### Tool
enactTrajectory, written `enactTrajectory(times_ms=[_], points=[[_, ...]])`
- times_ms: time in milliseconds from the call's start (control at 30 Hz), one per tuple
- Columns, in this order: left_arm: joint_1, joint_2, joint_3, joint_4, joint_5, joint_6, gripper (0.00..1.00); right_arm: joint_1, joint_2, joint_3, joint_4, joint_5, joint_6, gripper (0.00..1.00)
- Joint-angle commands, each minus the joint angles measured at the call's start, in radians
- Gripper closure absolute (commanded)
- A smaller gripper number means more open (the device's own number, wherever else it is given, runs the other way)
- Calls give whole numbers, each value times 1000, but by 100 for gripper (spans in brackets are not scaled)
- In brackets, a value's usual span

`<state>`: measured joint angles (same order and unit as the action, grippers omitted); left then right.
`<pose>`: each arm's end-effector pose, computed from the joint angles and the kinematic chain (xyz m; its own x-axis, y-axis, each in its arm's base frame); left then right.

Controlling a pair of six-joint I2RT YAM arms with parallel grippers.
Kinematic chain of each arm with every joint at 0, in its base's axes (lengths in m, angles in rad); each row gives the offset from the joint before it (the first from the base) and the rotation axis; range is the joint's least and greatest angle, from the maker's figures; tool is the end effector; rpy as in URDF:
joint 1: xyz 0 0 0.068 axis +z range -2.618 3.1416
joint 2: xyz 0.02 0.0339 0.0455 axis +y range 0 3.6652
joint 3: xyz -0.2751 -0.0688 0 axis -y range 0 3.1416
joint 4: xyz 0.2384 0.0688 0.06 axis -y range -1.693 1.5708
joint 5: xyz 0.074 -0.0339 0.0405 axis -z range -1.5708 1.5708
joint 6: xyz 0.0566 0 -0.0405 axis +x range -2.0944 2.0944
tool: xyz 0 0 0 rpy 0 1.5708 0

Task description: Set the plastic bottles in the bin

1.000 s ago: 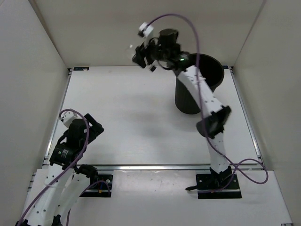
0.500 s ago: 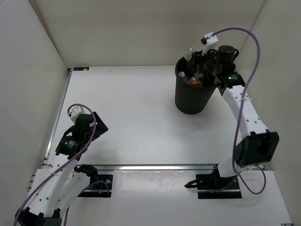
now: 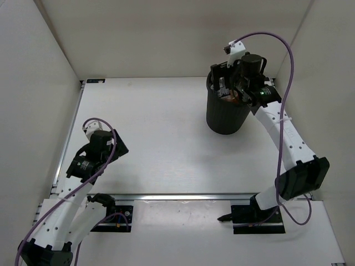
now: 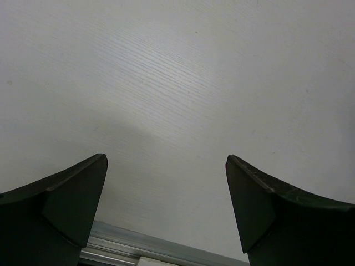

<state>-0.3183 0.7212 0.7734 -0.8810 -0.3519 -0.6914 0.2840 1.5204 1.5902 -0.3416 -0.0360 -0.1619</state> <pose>0.1336 -0.0235 0.2738 -0.5856 -0.4372 -0.6826 -0.3905 0.8901 -0.2352 0.3503 0.1044 0.4297 -0.2038 -0.2273 -0.9522 -0.3507 0.9251 -0.1457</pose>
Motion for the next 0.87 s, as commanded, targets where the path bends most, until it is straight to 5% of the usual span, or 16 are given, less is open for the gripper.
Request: enactTrajectory(times_ms=[0,233,367,567,833], points=[[-4,4,43,16,-1,32,2,53,-92,97,-165,160,94,1],[-42,49,67,11,27,49,1,309,-253,-155,-578,211,497,0],[-38,53,67,-16,33,52,1,398,-313,-293,-659,274,610,1],[-42,49,70,-44,19,38,2,342,-405,-511,-617,146,693,0],[-33,63,79,-64,-2,32,1,255,-499,-607,-540,99,665,1]])
